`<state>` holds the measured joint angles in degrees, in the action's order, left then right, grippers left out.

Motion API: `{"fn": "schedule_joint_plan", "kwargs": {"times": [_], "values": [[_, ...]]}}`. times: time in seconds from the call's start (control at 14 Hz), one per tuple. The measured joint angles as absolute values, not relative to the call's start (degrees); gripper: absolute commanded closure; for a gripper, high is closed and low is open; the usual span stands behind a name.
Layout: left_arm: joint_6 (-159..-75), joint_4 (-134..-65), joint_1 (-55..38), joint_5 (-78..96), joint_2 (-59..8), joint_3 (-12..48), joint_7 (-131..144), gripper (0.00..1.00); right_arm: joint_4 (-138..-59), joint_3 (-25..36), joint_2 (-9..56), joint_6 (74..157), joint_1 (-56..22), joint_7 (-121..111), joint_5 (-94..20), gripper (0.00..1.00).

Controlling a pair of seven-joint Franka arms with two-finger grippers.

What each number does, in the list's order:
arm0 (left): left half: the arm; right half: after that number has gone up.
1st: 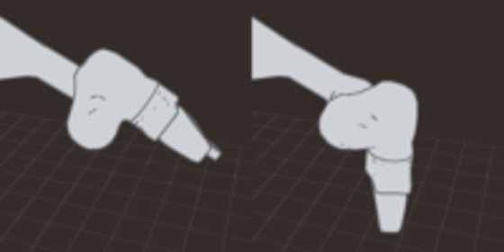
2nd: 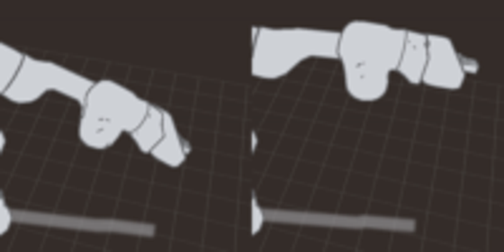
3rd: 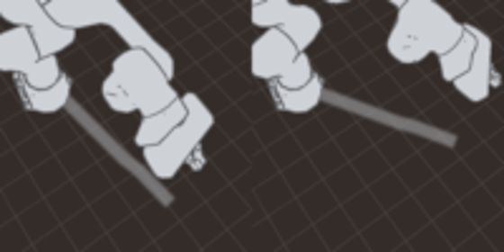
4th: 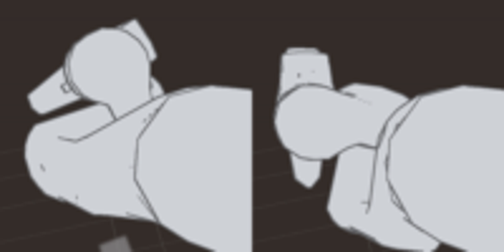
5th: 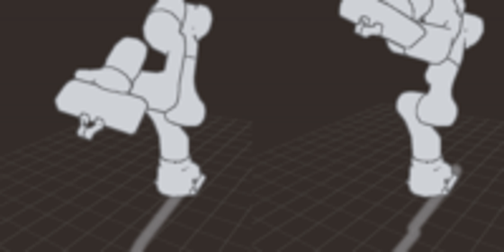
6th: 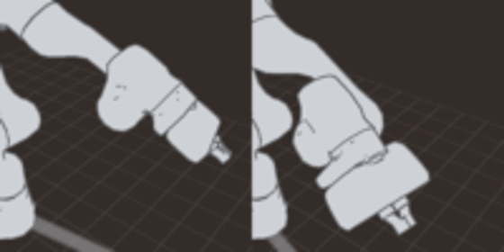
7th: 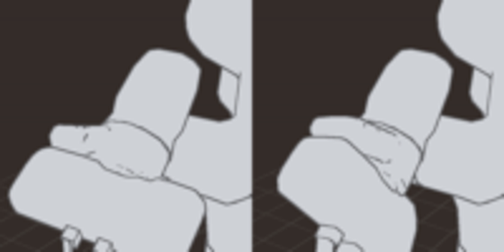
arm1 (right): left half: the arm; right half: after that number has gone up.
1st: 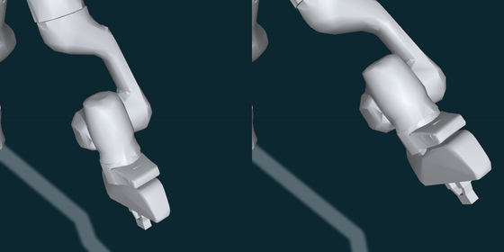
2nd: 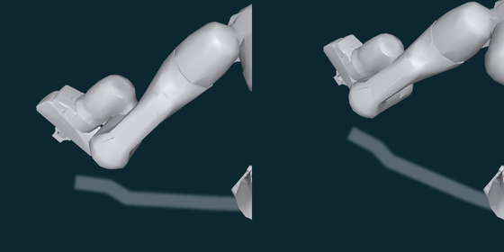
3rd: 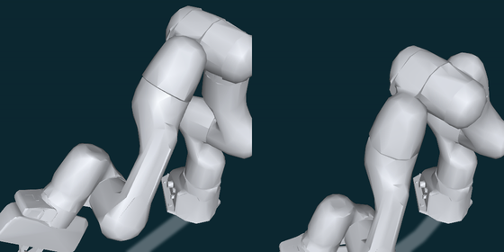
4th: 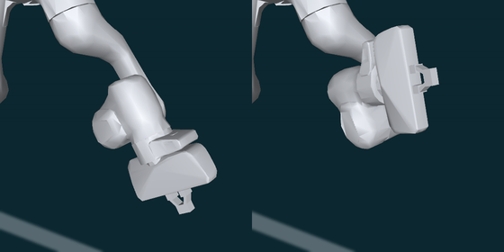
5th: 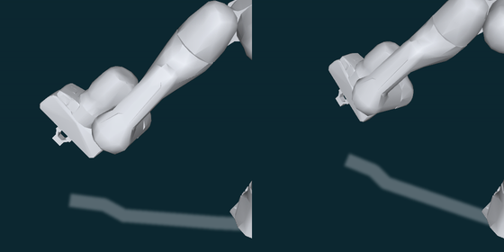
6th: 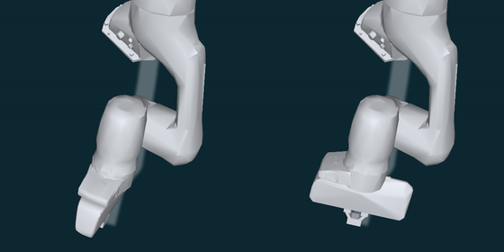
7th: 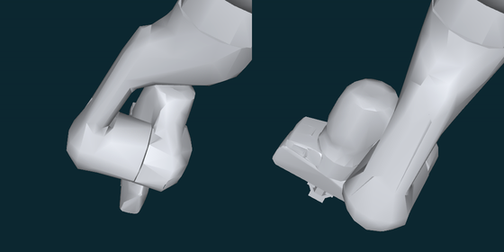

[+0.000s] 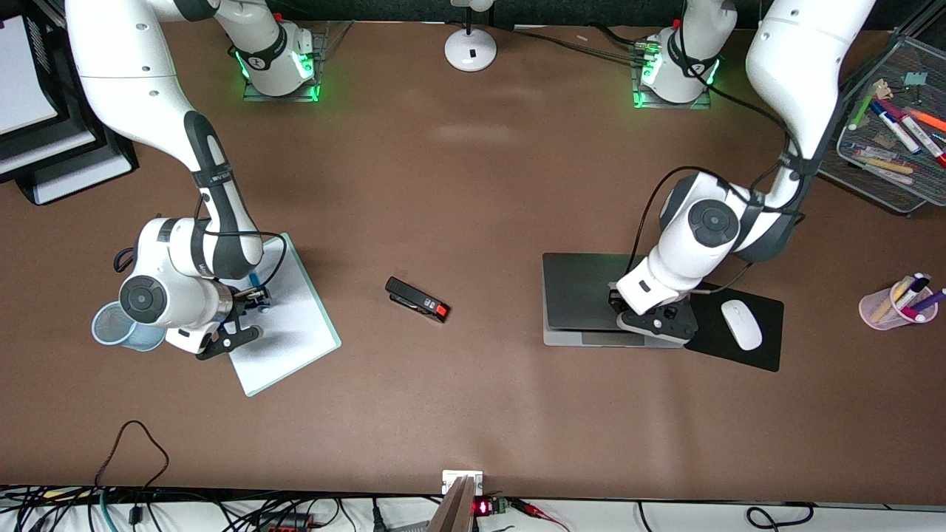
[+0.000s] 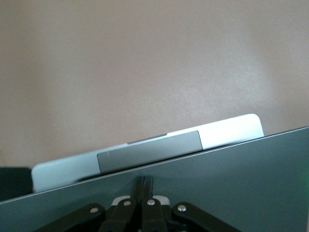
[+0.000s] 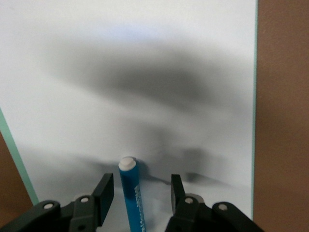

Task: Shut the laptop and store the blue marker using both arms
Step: 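Push the laptop lid down shut with the left gripper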

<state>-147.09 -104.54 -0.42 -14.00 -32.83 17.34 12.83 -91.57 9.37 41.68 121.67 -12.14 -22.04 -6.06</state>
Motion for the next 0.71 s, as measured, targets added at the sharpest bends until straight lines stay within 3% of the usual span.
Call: {"fn": "schedule_joint_plan", "kwargs": {"times": [0.21,0.71], "values": [[-151.10,-103.90,-0.39,-16.62,-36.62,16.21,12.79,1.00,-91.57,9.29,41.78,121.79,-12.14,-22.04,-6.06,0.49],[-151.90,-100.74,-0.83,-18.27,-40.48,16.00,12.76,1.00,-91.50,9.25,42.47,122.36,-12.14,-22.04,-6.08,0.55]]}}
